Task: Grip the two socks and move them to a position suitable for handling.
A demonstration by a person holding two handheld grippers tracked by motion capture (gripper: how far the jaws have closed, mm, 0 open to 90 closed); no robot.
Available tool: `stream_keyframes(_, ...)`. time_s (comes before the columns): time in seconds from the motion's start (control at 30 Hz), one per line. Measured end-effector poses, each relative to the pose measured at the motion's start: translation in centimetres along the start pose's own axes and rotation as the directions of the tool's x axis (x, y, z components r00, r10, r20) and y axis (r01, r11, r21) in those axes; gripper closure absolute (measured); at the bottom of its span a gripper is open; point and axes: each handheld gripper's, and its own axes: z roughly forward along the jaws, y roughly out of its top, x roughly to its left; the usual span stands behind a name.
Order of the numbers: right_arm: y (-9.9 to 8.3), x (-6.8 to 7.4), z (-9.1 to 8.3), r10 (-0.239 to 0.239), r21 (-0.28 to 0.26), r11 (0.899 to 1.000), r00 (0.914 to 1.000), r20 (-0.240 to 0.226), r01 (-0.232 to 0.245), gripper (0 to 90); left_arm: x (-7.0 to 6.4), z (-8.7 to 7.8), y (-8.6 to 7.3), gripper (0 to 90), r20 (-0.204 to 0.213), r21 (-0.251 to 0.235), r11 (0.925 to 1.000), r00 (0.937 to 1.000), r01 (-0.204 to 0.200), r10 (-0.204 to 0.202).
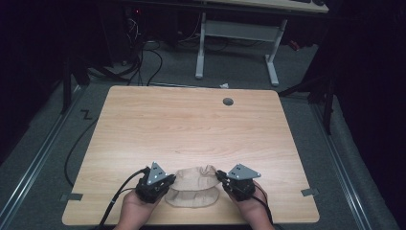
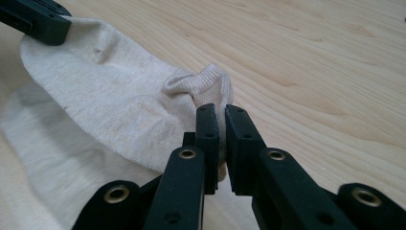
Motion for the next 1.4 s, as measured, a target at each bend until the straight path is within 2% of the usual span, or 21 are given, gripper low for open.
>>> stream_keyframes(0.1, -0.3, 0.8, -0.2, -0.020, 0.017, 1.000, 0.9997, -0.010, 0.020, 84.5, -0.7, -0.7, -1.4, 86.6, 0.022, -0.001, 0.9999, 0.9997, 0.010, -0.010)
stream_keyframes(0.17, -0.6, 1.1, -0.2, -0.012, 0.028, 1.000, 0.9996, -0.025, 0.013, 84.5, -0.9, -0.8, -2.0, 86.6, 0.034, 0.018, 0.9996, 0.9992, 0.022, -0.023)
stream_keyframes(0.23, -0.9, 1.6, -0.3, -0.013, 0.041, 0.999, 0.9991, -0.039, 0.015, 84.5, -1.1, -1.2, -2.1, 86.5, 0.018, 0.020, 0.9998, 0.9998, 0.007, -0.007)
stream_keyframes(0.33, -1.3, 2.2, -0.6, -0.022, 0.051, 0.998, 0.9983, -0.055, 0.025, 84.4, -1.0, -1.7, -2.2, 86.4, 0.018, 0.012, 0.9998, 0.9997, 0.017, -0.018)
stream_keyframes(0.5, -1.8, 2.8, -1.0, -0.040, 0.077, 0.996, 0.9962, -0.078, 0.046, 84.3, -0.8, -1.6, -2.3, 86.0, 0.005, 0.023, 0.9997, 0.9999, 0.009, -0.009)
stream_keyframes(0.63, -2.0, 3.0, -0.7, -0.046, 0.103, 0.993, 0.9947, -0.092, 0.055, 83.8, -0.6, -1.1, -2.6, 85.0, -0.005, 0.051, 0.9987, 1.0000, 0.000, 0.001)
stream_keyframes(0.77, -2.1, 3.0, -0.5, -0.043, 0.119, 0.991, 0.9944, -0.097, 0.055, 83.5, -0.4, -0.9, -2.8, 84.0, 0.000, 0.066, 0.9977, 0.9999, 0.012, -0.012)
stream_keyframes(1.1, -1.7, 3.0, -1.7, -0.045, 0.068, 0.996, 0.9962, -0.074, 0.050, 83.5, -0.5, -1.7, -2.4, 85.1, 0.006, 0.019, 0.9998, 0.9999, 0.011, -0.011)
stream_keyframes(1.3, -2.0, 2.9, -1.2, -0.043, 0.101, 0.994, 0.9957, -0.082, 0.052, 83.4, -0.6, -1.0, -2.7, 85.0, -0.003, 0.058, 0.9983, 1.0000, -0.008, 0.008)
stream_keyframes(1.4, -2.1, 2.8, -0.8, -0.038, 0.121, 0.991, 0.9957, -0.084, 0.048, 80.6, -0.6, -0.5, -2.9, 83.8, -0.014, 0.083, 0.9964, 0.9997, -0.019, 0.020)
